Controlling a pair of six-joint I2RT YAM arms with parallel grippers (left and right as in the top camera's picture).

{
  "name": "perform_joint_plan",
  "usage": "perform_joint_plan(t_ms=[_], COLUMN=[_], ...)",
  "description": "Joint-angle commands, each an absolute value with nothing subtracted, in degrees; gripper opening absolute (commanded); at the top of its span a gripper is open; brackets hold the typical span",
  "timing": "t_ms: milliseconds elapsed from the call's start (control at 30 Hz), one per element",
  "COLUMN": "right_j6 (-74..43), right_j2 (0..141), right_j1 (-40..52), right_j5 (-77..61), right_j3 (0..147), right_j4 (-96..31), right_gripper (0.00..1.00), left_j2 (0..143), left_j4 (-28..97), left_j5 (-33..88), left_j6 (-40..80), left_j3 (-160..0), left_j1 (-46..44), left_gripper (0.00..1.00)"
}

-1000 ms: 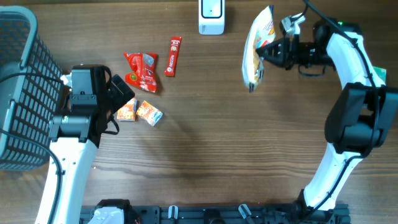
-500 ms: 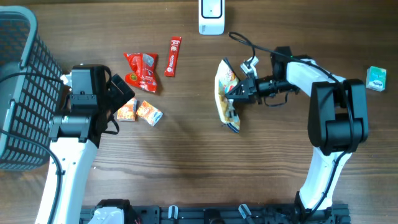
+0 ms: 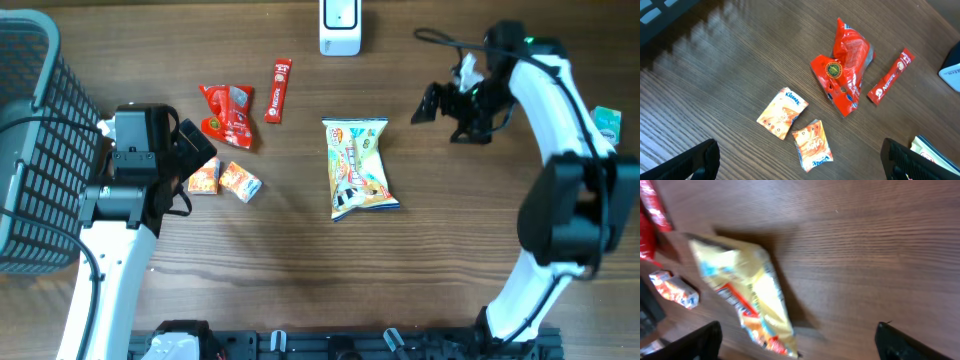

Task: Scan the item barcode
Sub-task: 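Set the snack bag down at table center and open the right gripper, then regrasp the snack bag edge with the right gripper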

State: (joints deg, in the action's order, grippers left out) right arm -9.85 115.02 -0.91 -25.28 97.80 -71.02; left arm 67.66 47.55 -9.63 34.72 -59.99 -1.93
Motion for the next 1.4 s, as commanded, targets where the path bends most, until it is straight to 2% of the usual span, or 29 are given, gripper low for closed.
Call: perform_joint_plan(t_ms=[0, 100, 367, 600, 1000, 1267, 1367], right_j6=[-10.24, -10.48, -4.32, -3.22, -13.82, -26.41, -30.30], right_j2=[110.96, 111.15, 111.15, 111.15, 111.15, 111.15, 111.15], right_j1=[2.55, 4.78, 5.15, 3.84, 5.76, 13.45, 15.25], right_j5=[-20.99, -21.17, -35.75, -55.61, -53.15, -51.77, -46.52], right_j3=[98.61, 96.07, 80.97, 67.75, 56.23, 51.83, 51.83], right_j4=[-72.93, -73.58, -69.63, -52.60, -39.05, -23.64, -20.73], right_gripper=[1.00, 1.00, 1.00, 1.00, 1.00, 1.00, 0.99], left_j2=[67.61, 67.61, 67.61, 67.61, 67.61, 67.61, 67.61], left_j4=[47.40, 47.42, 47.42, 47.42, 47.40, 47.40, 47.44], left_j5=[-10.55, -10.55, -10.55, -10.52, -10.50, -10.50, -10.50], left_j6=[33.85, 33.85, 33.85, 33.85, 33.85, 33.85, 33.85], left_j3=[-60.31, -60.31, -60.31, -60.31, -60.31, -60.31, -60.31], left_j1=[-2.02, -2.02, -2.02, -2.02, -2.02, -2.02, -2.02], left_gripper=[1.00, 1.00, 1.00, 1.00, 1.00, 1.00, 1.00])
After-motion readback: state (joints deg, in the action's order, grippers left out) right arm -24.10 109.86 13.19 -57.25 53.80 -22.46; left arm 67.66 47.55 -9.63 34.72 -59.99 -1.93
